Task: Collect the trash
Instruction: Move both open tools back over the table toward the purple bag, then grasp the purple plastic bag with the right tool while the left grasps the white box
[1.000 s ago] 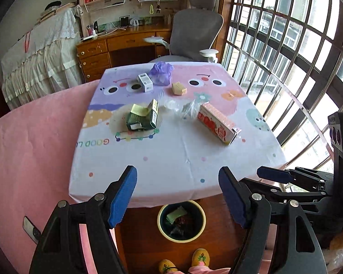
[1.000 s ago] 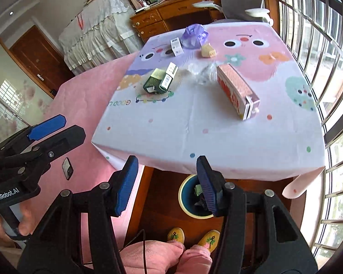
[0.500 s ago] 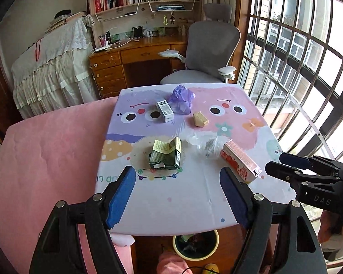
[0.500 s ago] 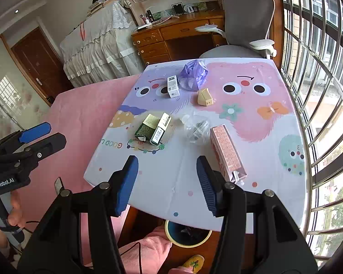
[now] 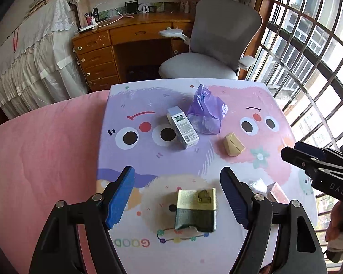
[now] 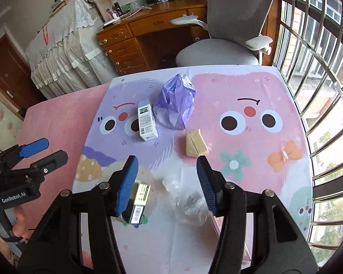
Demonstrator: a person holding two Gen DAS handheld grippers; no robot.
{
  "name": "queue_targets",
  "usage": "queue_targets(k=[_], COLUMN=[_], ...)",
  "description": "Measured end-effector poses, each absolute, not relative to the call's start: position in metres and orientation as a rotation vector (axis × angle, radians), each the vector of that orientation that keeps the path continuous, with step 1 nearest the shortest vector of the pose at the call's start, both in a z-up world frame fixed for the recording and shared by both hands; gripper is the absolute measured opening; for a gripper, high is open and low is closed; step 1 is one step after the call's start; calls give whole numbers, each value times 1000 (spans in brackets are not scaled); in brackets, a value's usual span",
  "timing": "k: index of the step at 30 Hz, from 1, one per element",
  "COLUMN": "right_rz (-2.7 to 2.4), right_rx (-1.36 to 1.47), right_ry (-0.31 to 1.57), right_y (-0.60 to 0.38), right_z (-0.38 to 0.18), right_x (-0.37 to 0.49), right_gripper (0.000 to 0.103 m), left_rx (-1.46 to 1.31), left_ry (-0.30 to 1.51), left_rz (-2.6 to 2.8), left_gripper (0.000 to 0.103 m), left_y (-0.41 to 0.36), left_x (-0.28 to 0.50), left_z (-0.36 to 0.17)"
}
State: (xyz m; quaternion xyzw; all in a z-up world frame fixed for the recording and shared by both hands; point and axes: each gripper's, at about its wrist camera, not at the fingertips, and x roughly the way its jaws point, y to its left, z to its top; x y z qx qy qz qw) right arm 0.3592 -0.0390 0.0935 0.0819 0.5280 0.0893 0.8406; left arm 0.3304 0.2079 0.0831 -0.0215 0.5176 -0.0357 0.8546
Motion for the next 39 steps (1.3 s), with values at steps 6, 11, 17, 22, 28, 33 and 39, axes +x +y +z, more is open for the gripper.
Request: queue_targets(k=[6, 11, 17, 22, 28, 33, 39], right_rz=[96, 28, 6, -33, -14, -24, -59], right_rx=[238, 249, 204, 140, 168, 148, 228], right_ry=[1180, 1212, 1278, 1349, 1339, 1311, 1252], right_y=[-13, 3, 25, 32, 18, 8, -12], right_z=[28, -25, -82, -123, -134, -127, -114], right_x=[479, 548, 596, 609, 604, 598, 588], right_gripper=[69, 72, 75, 75, 37, 13, 8], left_rx=[-61, -77, -93, -115, -139, -156, -124], left_ry=[1188, 1235, 1269, 1292, 1307, 1337, 1384], left_rz=[-106, -137, -144, -151, -185, -195, -172], left_gripper=[78, 78, 78, 78, 78, 78, 78], left_y=[219, 215, 229, 242, 231, 212, 182], left_x=[440, 493, 528, 543, 551, 565, 571], left_z=[-1, -48, -83, -105, -112, -123, -141])
